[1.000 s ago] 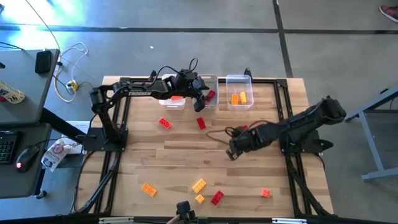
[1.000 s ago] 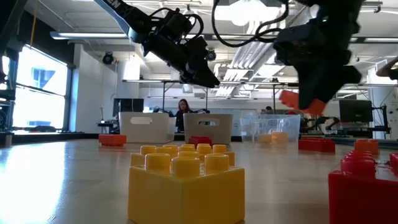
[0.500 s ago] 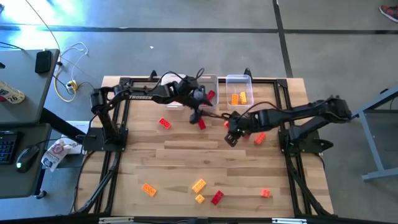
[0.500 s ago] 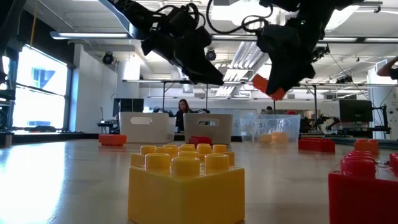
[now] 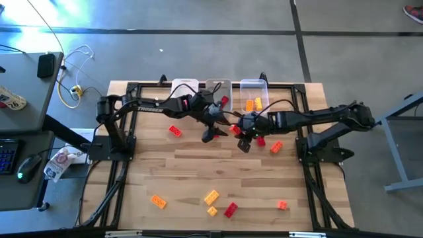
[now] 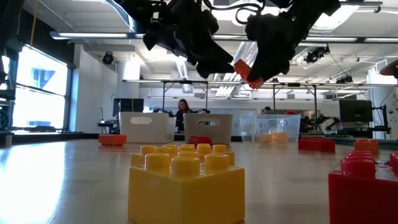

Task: Sort & place blocks by color
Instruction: Put the orange game piece into the white bin

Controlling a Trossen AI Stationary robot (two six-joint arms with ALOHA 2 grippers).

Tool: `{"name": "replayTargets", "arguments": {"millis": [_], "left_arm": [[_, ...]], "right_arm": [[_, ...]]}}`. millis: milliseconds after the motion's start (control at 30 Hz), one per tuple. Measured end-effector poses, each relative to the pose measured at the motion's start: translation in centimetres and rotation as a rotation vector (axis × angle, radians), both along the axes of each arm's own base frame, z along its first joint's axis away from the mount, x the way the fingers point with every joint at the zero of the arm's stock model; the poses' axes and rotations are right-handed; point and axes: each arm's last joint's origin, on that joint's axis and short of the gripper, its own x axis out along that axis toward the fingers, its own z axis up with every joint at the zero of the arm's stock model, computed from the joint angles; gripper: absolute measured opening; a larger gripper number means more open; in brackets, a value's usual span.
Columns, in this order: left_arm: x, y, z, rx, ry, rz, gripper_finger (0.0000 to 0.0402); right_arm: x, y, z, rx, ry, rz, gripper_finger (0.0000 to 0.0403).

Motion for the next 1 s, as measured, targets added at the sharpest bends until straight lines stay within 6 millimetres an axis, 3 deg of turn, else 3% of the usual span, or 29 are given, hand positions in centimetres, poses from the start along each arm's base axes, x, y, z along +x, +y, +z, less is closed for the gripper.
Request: {"name": "replayTargets", "arguments": {"millis": [800, 1000], "left_arm": [[0.7, -1.2, 0.4, -0.059, -0.03, 0.009, 0.0229], [0.7, -1.2, 0.4, -0.059, -0.029, 0.009, 0.0189]], "right_arm": [[1.0, 0.2, 0.9, 0.062, -0.134, 0.096, 0.011], [1.0, 0.2, 0.9, 0.065, -0.134, 0.089, 0.011]]}}
